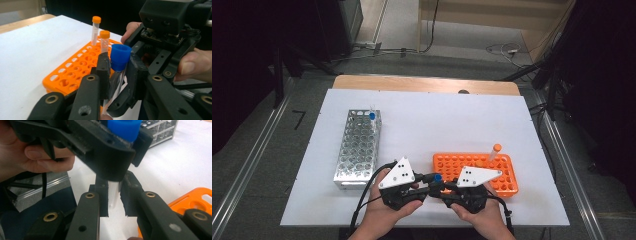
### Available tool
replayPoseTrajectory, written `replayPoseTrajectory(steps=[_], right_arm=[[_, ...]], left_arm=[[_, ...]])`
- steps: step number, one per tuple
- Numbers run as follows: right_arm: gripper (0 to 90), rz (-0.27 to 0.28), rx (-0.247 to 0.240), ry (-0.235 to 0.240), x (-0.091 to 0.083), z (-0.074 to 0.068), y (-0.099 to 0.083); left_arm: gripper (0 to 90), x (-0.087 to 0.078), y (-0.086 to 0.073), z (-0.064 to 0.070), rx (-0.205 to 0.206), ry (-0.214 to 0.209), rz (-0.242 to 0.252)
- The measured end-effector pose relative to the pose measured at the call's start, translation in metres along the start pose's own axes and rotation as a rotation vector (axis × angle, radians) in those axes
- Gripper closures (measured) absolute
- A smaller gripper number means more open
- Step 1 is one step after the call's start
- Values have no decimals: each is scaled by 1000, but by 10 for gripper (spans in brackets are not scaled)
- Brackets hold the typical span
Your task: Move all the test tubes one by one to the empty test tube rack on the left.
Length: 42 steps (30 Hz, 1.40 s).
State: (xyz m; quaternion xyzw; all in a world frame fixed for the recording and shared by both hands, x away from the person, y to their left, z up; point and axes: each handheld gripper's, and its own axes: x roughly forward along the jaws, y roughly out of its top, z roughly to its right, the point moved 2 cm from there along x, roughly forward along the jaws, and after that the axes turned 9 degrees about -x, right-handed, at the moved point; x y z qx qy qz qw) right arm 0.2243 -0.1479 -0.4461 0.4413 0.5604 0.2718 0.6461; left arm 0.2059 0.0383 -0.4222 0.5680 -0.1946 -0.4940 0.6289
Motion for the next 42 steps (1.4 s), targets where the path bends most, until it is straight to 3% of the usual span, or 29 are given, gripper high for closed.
replayPoseTrajectory(steps=[6, 14, 21, 28, 36, 42], right_arm=[[723, 10, 9, 10, -2, 1, 0], [456, 59, 16, 33, -13, 6, 2], [253, 106, 35, -24, -34, 20, 2], [75, 125, 48, -65, -56, 34, 0], [0, 137, 82, -142, -80, 49, -14], [0, 149, 101, -190, -99, 58, -23]], left_arm=[[767, -3, 1, -2, -9, 7, 25], [768, -13, 4, -10, -24, 40, 56], [768, -20, 6, -21, -43, 59, 73], [768, -31, 7, -35, -58, 108, 87], [769, -51, 8, -51, -67, 157, 96], [769, -65, 13, -63, -78, 195, 123]])
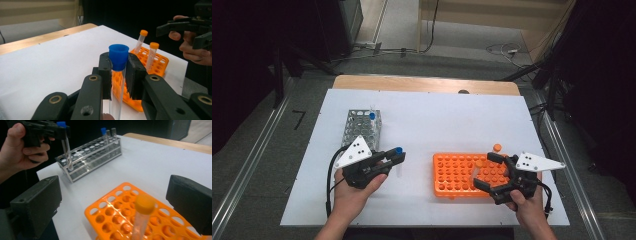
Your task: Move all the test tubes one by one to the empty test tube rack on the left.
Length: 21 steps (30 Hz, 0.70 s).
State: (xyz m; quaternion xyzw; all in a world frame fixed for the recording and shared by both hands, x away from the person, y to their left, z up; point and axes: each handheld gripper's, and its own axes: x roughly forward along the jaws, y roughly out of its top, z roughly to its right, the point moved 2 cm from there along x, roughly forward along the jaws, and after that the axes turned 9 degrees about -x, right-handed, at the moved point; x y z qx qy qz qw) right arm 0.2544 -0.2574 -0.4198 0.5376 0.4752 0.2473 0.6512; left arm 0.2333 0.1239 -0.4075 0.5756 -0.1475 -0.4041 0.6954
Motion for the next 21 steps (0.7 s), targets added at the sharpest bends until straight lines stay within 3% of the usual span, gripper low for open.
replayPoseTrajectory(steps=[21], right_arm=[[0, -16, 44, -141, -44, 41, -33]], left_arm=[[769, -8, 18, -49, -46, 135, 62]])
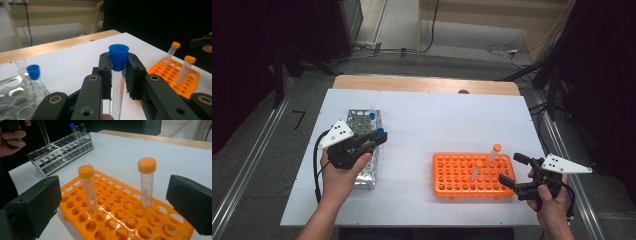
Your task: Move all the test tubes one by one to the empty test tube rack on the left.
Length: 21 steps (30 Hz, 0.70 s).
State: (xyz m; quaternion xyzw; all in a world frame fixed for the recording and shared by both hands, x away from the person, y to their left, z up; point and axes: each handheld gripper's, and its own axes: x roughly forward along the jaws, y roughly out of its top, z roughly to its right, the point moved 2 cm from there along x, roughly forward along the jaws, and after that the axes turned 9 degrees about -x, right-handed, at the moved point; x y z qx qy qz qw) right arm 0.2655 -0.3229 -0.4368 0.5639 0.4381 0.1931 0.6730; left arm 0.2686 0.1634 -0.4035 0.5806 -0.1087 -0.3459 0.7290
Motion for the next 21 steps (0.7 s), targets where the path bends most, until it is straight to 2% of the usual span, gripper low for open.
replayPoseTrajectory(steps=[7, 12, 16, 21], right_arm=[[0, -3, 21, -36, -6, 13, -9], [0, -14, 32, -43, -6, 17, -12], [0, -11, 30, -45, -6, 19, -14], [0, -9, 42, -56, -8, 22, -15]], left_arm=[[769, 0, 12, -20, -21, 64, 41], [769, 0, 19, -33, -41, 95, 64], [768, 5, 20, -41, -40, 135, 75], [769, 13, 17, -54, -66, 174, 93]])
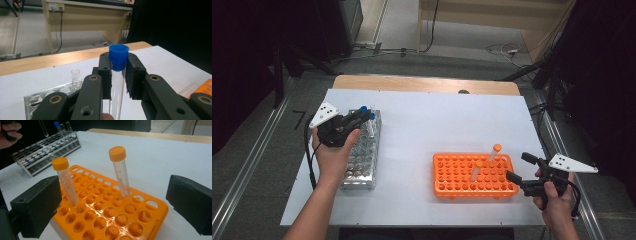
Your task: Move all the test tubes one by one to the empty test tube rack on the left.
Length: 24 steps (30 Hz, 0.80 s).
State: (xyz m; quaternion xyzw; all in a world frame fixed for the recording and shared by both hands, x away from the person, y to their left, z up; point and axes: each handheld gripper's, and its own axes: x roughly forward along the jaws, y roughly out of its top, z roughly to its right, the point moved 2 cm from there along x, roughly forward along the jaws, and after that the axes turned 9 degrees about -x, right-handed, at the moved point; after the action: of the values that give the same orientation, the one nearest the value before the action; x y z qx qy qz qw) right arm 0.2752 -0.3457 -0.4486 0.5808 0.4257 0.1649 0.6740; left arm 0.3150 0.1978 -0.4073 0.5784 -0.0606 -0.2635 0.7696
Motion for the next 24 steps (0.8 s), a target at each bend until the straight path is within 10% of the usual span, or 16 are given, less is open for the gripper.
replayPoseTrajectory(steps=[24], right_arm=[[0, 0, 4, -9, 0, 3, -3]], left_arm=[[767, 23, -17, -11, 4, 143, -13]])
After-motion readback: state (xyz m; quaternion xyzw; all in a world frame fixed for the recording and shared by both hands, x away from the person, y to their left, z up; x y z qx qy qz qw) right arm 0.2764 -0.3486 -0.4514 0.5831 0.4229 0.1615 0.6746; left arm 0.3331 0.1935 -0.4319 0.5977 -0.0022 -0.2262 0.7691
